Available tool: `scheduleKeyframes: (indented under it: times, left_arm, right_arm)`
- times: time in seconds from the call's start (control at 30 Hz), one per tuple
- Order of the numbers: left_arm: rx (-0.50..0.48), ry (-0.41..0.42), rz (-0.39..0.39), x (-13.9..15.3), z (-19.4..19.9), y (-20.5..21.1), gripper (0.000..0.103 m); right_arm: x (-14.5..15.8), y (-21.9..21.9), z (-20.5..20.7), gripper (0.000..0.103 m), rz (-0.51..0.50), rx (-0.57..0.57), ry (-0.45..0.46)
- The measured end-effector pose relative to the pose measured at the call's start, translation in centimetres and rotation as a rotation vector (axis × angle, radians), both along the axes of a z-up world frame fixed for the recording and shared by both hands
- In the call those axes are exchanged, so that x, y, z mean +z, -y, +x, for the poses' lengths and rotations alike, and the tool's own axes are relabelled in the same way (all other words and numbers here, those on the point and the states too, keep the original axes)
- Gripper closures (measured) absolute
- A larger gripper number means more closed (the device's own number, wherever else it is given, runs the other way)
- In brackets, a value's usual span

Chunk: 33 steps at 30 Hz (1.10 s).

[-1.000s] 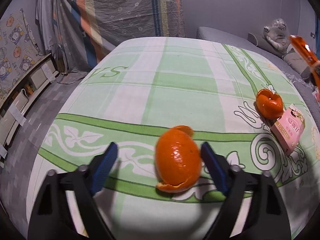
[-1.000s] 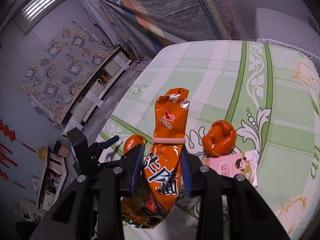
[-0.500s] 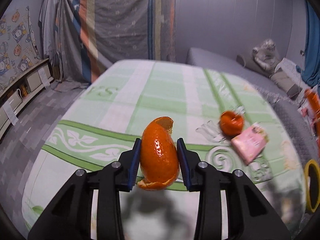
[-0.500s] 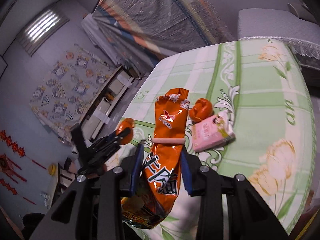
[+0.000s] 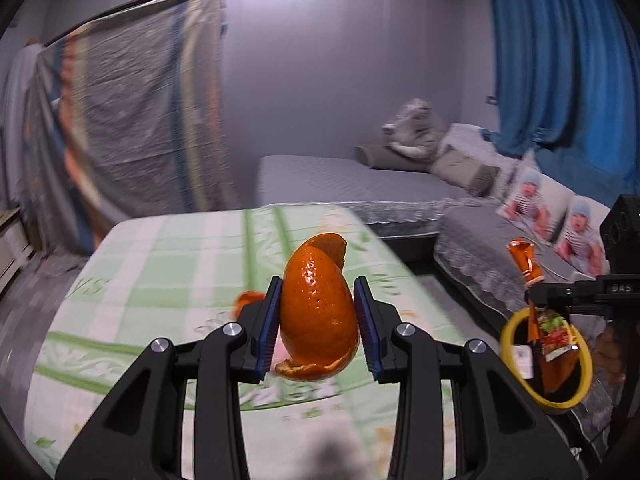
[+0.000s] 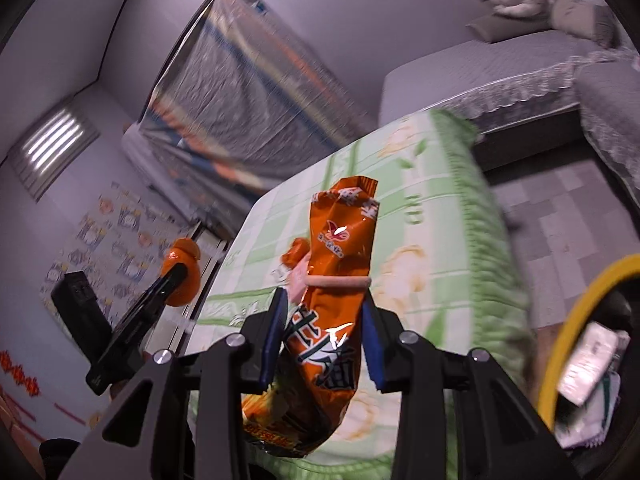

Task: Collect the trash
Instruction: 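Carry the orange peel and snack wrapper over the yellow bin and release both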

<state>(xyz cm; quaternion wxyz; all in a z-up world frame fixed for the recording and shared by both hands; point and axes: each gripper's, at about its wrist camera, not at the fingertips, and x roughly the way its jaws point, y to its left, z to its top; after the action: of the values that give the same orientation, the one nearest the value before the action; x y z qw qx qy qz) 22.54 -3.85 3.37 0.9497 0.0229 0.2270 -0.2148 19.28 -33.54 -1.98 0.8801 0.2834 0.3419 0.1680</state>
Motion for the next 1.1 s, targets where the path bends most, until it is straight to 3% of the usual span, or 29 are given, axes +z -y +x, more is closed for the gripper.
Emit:
scheduleKeyframes:
  times: [0.27,0.57,0.77,0.97,1.0,1.07,1.1]
  left_arm:
    - [-0.245,0.042,0.048,0.5,-3.2,11.6,0.069]
    - [-0.481,0.028,0.085,-2.0,-6.3,23.1,0.069]
    - [-0.573,-0.040,0.115,-5.6,-6.8,29.2,0.069]
    - [-0.611,-0.073,0.124,-8.1,-6.4,32.5,0.067]
    - [-0.609,-0.081,0.129,-8.5,-6.3,32.8,0.066]
    - [-0.607,-0.115,0.123,-9.1,-5.9,33.2,0.053]
    - [-0.597,-0.120,0.110,-9.3,-5.6,33.0,0.033]
  right_arm:
    - [-1.6,9.0,-7.2,0.070,-0.021,-0.261,0.016]
    - [-5.3,14.6,-12.2,0.070,-0.147,-0.509,-0.053]
    - [-8.7,18.0,-14.0,0.070,-0.128,-0.585,-0.103]
    - [-10.5,19.7,-14.6,0.069,-0.109,-0.620,-0.141]
    - [-10.6,19.9,-14.2,0.068,-0.107,-0.623,-0.147]
    - [-10.9,20.5,-14.5,0.062,-0.110,-0.661,-0.162]
    - [-10.9,20.7,-14.6,0.055,-0.110,-0.679,-0.168]
